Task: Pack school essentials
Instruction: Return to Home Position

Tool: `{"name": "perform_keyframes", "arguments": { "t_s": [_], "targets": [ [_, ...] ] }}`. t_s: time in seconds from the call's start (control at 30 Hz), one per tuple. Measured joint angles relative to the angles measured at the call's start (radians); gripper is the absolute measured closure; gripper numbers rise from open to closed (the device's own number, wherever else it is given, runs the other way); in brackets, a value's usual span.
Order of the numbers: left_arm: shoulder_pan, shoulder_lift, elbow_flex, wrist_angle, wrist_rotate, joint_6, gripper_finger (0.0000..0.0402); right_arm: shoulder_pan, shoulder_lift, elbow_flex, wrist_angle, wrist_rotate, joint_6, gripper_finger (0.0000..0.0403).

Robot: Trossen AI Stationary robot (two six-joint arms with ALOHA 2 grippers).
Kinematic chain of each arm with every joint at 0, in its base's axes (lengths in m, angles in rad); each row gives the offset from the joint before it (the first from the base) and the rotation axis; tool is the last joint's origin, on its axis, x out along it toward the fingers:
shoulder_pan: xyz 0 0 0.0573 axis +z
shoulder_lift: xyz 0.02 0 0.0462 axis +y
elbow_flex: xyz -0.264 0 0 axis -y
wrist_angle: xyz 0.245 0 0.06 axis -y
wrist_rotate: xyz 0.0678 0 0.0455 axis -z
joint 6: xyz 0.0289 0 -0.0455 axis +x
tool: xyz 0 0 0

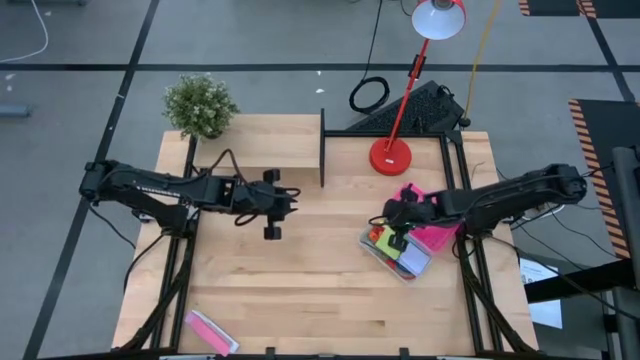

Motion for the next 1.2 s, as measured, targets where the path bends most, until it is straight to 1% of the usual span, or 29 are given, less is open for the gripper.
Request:
{"name": "perform_keyframes", "arguments": {
  "t_s": [0.07, 0.2, 0.33, 0.5, 0.67, 0.73, 0.8, 0.9, 1.0, 1.03, 1.13, 1.2],
  "targets": [
    [0.0, 0.0, 0.0, 0.0, -0.006, 0.0, 0.0309, 0.016, -0.041, 0.0, 0.014, 0.006, -0.003, 0.0403],
    [-0.008, -0.013, 0.0, -0.002, -0.044, -0.025, 0.0309, 0.062, -0.125, 0.001, 0.014, 0.074, -0.015, 0.0403],
    [-0.034, -0.019, 0.0, -0.008, -0.052, -0.061, 0.0309, 0.095, -0.211, 0.001, 0.028, 0.104, -0.082, 0.0403],
    [-0.108, -0.042, -0.003, -0.012, -0.119, -0.087, 0.0309, 0.116, -0.318, 0.001, 0.028, 0.111, -0.164, 0.0403],
    [-0.197, -0.112, -0.054, 0.035, -0.219, -0.14, 0.0309, 0.135, -0.416, 0.001, 0.032, 0.111, -0.249, 0.0403],
    [-0.233, -0.148, -0.098, 0.105, -0.253, -0.154, 0.0309, 0.135, -0.447, 0.001, 0.039, 0.111, -0.283, 0.0403],
    [-0.265, -0.199, -0.157, 0.184, -0.26, -0.15, 0.0309, 0.135, -0.471, -0.004, 0.068, 0.113, -0.316, 0.0403],
    [-0.307, -0.272, -0.281, 0.428, -0.246, -0.075, 0.0309, 0.135, -0.502, -0.04, 0.153, 0.115, -0.388, 0.0403],
    [-0.327, -0.341, -0.425, 0.691, -0.243, -0.015, 0.0309, 0.135, -0.516, -0.099, 0.308, 0.134, -0.454, 0.0403],
    [-0.326, -0.366, -0.467, 0.748, -0.253, -0.012, 0.0309, 0.135, -0.516, -0.123, 0.355, 0.134, -0.475, 0.0403],
    [-0.318, -0.42, -0.547, 0.837, -0.352, 0.005, 0.0309, 0.134, -0.514, -0.187, 0.472, 0.134, -0.535, 0.0403],
    [-0.318, -0.461, -0.579, 0.831, -0.413, -0.02, 0.0309, 0.134, -0.514, -0.219, 0.532, 0.135, -0.562, 0.0403]
  ]
}}
